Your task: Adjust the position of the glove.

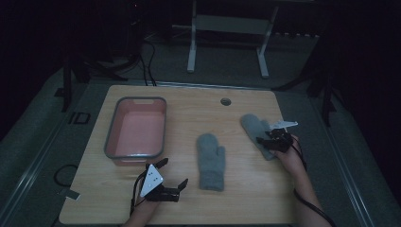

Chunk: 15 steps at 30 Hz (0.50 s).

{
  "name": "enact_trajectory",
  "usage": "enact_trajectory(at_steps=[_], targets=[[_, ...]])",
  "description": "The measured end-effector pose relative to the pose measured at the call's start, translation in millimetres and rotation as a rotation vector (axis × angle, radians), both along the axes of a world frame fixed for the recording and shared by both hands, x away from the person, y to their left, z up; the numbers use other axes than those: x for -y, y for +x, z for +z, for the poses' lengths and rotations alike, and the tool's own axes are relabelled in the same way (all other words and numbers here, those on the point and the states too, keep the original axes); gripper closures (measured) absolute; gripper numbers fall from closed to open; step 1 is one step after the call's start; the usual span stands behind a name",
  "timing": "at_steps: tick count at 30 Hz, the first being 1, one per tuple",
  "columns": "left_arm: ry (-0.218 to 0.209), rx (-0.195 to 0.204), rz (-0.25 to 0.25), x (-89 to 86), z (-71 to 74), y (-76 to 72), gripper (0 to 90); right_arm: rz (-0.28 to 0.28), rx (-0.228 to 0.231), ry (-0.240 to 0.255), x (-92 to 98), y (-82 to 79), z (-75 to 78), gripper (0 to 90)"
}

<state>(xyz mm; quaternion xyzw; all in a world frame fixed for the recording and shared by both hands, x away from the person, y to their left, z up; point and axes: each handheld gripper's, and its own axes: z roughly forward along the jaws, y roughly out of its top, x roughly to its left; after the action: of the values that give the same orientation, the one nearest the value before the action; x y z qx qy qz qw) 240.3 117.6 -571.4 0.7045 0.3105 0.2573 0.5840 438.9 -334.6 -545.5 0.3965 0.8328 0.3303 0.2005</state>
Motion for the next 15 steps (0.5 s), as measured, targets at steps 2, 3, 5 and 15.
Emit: enact_trajectory(at_steps=[2,3,5,15], targets=[[-0.003,-0.002,0.001,-0.3,0.0,0.2,0.2,-0.014,0.015,0.020,1.5,-2.3,-2.3,61.2],[-0.004,-0.002,0.001,-0.3,0.0,0.2,0.2,-0.019,0.019,0.027,1.4,-3.2,-3.0,65.0],[-0.002,-0.001,0.001,-0.1,0.0,0.1,0.2,-0.040,0.024,0.034,1.2,-4.6,-3.0,72.0],[-0.004,-0.002,0.001,-0.4,0.0,0.0,0.2,-0.172,0.065,0.125,1.7,-16.9,-1.0,80.8]])
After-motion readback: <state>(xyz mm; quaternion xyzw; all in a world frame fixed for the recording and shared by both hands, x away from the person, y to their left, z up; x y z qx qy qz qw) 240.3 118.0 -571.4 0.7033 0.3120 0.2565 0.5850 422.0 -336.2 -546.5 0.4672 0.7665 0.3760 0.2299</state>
